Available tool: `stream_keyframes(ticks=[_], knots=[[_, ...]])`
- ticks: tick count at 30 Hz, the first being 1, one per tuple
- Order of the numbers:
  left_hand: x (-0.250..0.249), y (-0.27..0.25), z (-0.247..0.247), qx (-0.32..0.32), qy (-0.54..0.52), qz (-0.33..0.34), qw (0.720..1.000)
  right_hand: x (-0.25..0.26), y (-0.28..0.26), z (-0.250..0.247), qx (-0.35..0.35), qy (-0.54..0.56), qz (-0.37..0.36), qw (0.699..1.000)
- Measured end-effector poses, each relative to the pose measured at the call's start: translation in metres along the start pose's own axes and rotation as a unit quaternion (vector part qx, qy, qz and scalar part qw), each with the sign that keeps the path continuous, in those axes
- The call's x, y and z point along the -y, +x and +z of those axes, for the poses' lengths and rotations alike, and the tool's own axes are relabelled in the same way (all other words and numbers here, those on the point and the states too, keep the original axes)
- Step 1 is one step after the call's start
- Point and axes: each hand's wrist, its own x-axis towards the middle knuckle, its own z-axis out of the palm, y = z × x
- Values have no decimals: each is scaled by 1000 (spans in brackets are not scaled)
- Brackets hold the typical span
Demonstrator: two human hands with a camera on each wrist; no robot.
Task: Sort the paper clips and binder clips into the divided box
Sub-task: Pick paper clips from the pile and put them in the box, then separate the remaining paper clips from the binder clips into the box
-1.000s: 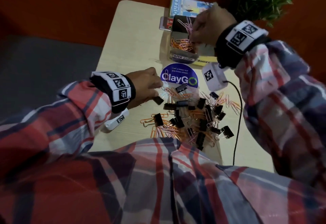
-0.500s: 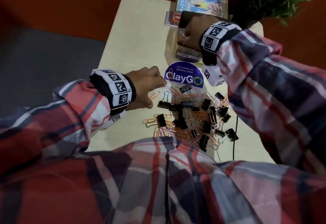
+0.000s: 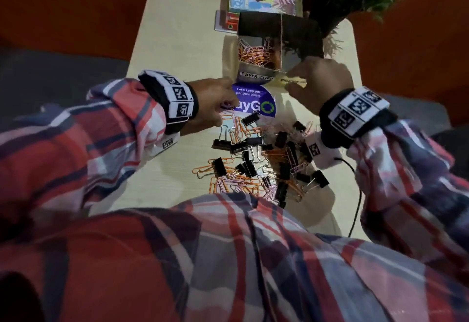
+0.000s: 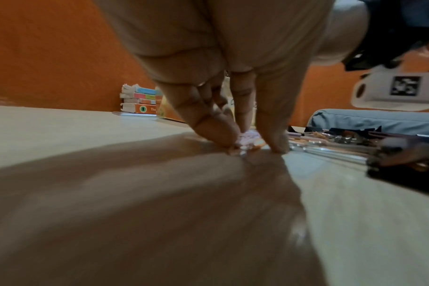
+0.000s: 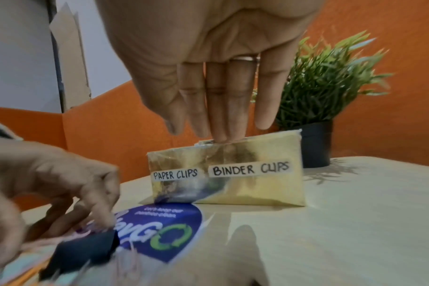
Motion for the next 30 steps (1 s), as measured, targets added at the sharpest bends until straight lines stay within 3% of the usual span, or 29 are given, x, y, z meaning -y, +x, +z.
stream_keyframes(ticks=[3,8,12,17,19,23,30], knots=[[-6,3,2,6,11,26,1000,-18,-21,8,-11,-16,13,1000],[-17,5,10,8,54,48,997,-41,-43,32,108,-40,68,991],[-19,1,17,-16,29,43,999,-62,-59,36,118,-14,147,982],[-16,-7,22,-59,41,56,996,-64,-68,38,170,-85,188,964],[-18,-11,22,-38,58,68,995,-60,-64,43,182,-76,196,960],[-24,-12,20,2,82,87,993,-41,-51,47,188,-76,195,960],[-32,-11,18,-7,63,90,994,-16,-38,45,174,-100,115,973]])
